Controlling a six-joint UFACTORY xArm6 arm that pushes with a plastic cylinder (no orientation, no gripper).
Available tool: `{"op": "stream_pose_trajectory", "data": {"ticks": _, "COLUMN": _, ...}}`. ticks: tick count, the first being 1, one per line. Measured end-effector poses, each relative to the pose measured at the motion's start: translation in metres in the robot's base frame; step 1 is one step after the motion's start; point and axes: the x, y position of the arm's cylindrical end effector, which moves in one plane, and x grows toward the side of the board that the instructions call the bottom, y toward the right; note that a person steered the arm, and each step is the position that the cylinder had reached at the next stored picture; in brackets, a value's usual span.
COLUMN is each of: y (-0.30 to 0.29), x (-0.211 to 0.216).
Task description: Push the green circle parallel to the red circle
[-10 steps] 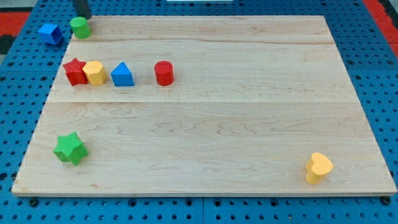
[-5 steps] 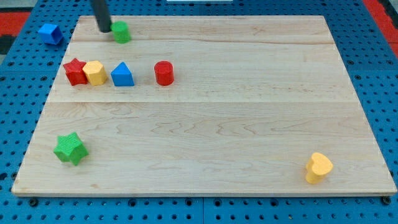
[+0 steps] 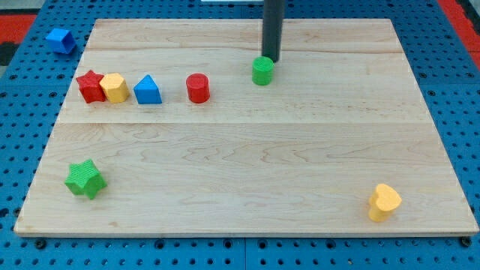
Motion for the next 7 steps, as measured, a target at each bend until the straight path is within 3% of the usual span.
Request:
{"op": "stream_pose_trajectory", "data": {"ticks": 2, "y": 0.008, "x": 0.034}}
{"op": "stream_pose_trajectory", "data": {"ticks": 5, "y": -0.042, "x": 0.055}}
{"op": "stream_pose_trajectory", "data": {"ticks": 7, "y": -0.003, "x": 0.097}}
